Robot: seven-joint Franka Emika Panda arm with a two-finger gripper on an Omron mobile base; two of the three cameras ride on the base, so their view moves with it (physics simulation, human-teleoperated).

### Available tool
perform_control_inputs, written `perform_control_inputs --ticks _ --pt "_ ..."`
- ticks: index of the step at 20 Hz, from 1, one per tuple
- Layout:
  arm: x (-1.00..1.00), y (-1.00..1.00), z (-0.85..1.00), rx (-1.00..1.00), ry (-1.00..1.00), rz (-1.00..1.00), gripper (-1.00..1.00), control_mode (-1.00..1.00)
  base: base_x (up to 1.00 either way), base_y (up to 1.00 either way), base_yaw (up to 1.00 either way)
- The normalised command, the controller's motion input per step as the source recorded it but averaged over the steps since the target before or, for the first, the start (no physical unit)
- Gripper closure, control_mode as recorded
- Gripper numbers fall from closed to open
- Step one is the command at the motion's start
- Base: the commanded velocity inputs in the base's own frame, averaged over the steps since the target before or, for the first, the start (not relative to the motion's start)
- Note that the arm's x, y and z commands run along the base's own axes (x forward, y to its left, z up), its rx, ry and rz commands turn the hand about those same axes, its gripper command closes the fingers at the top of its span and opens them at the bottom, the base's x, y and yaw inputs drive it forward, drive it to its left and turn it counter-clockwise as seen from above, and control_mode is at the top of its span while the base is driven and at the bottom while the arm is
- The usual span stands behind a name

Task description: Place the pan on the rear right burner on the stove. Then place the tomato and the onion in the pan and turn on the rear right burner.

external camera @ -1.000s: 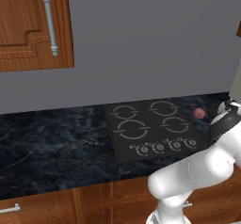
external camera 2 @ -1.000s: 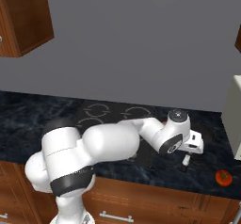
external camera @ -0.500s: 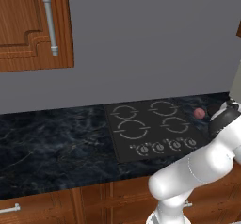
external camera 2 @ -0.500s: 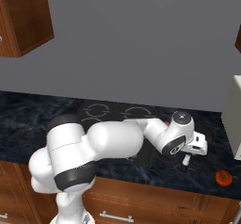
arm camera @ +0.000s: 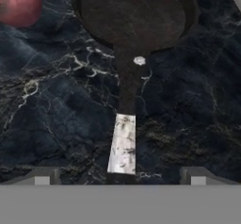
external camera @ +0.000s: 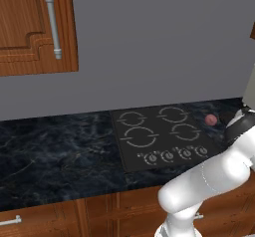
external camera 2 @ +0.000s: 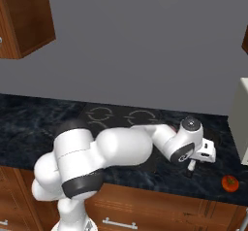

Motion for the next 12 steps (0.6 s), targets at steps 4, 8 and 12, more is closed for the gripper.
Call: perform_control_inputs --ticks 4,8,12 --pt "0.0 0.0 -0.14 0.0 0.0 0.03 -1.0 -1.0 0.0 0.0 0.0" --pt "0.0 0.0 -0.15 0.0 0.0 0.03 -1.0 -1.0 0.0 0.0 0.0" --pt "0.0 0.0 -0.16 0.0 0.0 0.01 -1.0 -1.0 0.0 0.0 0.0"
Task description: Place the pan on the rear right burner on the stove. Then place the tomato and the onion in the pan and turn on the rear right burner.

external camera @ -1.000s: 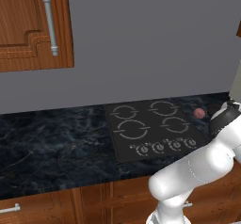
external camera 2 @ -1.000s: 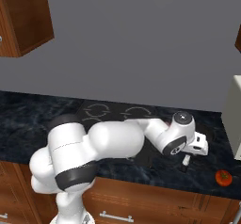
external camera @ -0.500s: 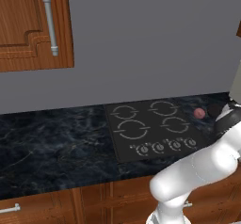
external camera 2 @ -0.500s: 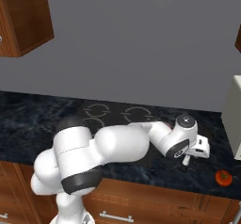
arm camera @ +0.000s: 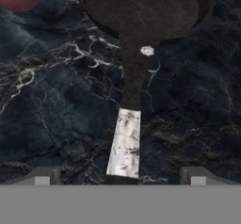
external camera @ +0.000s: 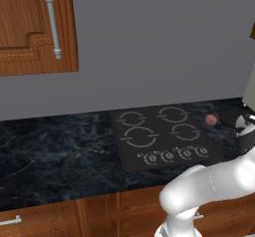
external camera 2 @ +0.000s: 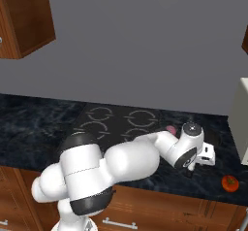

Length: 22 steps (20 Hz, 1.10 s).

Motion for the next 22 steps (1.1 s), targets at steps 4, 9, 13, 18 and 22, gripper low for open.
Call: perform_control_inputs --ticks 4,9,13,18,22 --pt "0.01 0.0 -0.06 0.0 0.0 0.01 -1.0 -1.0 0.0 0.0 0.0" --pt "0.01 0.0 -0.02 0.0 0.0 0.01 -1.0 -1.0 0.0 0.0 0.0" --pt "0.05 0.0 -0.09 0.0 0.0 0.02 -1.0 -1.0 0.0 0.0 0.0" --pt "0.06 0.0 -0.19 0.0 0.0 0.02 -1.0 -1.0 0.0 0.0 0.0" --pt "0.09 0.01 -0.19 0.0 0.0 0.01 -1.0 -1.0 0.0 0.0 0.0"
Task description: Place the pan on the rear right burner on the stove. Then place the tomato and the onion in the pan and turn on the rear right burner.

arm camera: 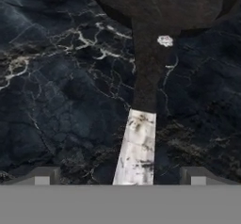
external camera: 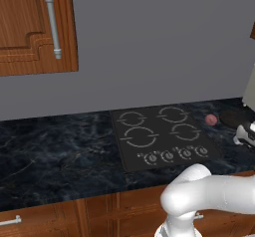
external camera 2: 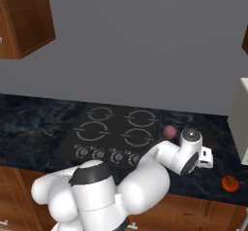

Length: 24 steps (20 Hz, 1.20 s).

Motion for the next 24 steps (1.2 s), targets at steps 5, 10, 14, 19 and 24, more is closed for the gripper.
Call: perform_control_inputs --ticks 5,10,14,19,24 --pt "0.08 0.0 -0.15 0.0 0.0 0.01 -1.0 -1.0 0.0 0.0 0.0" --pt "0.05 0.0 -0.09 0.0 0.0 0.0 -1.0 -1.0 0.0 0.0 0.0" --pt "0.0 0.0 0.0 0.0 0.0 0.0 -1.0 -1.0 0.0 0.0 0.0" --pt "0.0 0.0 0.0 0.0 0.0 0.0 -1.0 -1.0 0.0 0.0 0.0" --pt "0.0 0.09 -0.1 0.0 0.0 0.0 1.0 -1.0 0.0 0.0 0.0"
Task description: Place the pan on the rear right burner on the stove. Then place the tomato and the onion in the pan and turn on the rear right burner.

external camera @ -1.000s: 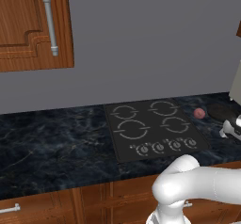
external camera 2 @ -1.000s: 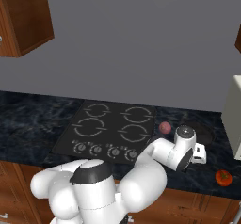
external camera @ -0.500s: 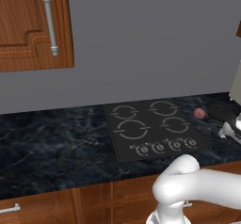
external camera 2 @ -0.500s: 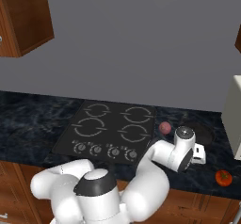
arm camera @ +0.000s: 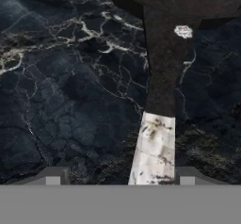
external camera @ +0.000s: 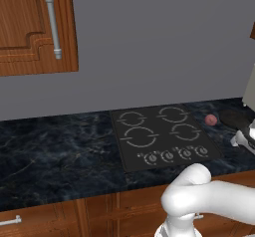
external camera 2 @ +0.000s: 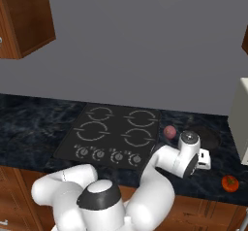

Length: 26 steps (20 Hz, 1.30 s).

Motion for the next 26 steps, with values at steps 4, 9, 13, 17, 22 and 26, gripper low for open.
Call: perform_control_inputs --ticks 4,9,13,17,22,26 --pt "0.0 0.01 -0.15 0.01 0.06 0.0 1.0 -1.0 0.0 0.0 0.0" --pt "0.0 0.0 -0.07 0.0 0.08 0.0 1.0 -1.0 0.0 0.0 0.0" --pt "0.0 0.0 -0.11 0.0 0.04 0.0 1.0 -1.0 0.0 0.0 0.0" --pt "0.0 0.0 0.0 0.0 -0.01 0.0 1.0 -1.0 0.0 0.0 0.0" --pt "-0.08 0.0 0.16 0.0 -0.15 0.02 1.0 -1.0 0.0 0.0 0.0" --pt "-0.22 0.0 0.24 0.0 -0.25 0.02 1.0 -1.0 0.0 0.0 0.0"
